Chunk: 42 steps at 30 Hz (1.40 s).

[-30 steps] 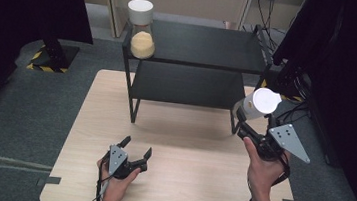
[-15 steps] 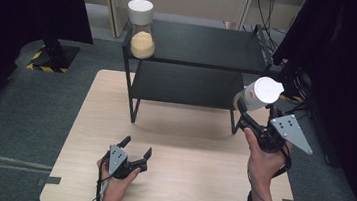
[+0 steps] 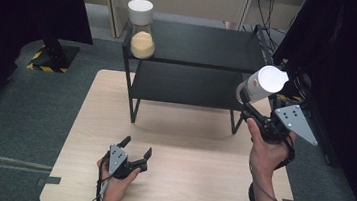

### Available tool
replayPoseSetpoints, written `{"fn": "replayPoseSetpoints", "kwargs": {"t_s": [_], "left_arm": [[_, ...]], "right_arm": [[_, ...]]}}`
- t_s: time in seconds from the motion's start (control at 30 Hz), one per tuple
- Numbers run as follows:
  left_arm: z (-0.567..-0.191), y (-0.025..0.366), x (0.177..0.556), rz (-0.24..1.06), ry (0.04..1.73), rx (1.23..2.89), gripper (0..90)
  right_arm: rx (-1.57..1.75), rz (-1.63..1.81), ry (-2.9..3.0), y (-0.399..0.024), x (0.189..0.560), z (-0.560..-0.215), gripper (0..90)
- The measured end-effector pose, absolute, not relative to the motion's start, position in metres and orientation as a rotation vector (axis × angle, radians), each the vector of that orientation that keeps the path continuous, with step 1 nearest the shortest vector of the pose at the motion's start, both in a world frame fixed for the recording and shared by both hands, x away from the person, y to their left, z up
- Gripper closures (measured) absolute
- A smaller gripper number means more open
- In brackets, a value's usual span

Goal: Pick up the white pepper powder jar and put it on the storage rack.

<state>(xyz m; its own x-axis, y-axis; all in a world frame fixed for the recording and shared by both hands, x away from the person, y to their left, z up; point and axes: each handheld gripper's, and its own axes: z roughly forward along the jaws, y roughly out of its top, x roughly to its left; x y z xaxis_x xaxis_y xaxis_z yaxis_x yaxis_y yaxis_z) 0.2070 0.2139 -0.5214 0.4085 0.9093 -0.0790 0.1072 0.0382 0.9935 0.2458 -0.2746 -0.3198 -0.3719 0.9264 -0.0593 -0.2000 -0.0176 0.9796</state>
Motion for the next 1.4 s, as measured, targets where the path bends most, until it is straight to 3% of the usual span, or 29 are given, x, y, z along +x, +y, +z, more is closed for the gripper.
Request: {"fn": "replayPoseSetpoints", "kwargs": {"t_s": [1.4], "left_arm": [[-0.521,0.215,0.208,0.792,0.986,1.405,10.6]], "right_arm": [[0.892,1.506,1.321,-0.253,0.306,-0.254,30.7]]}}
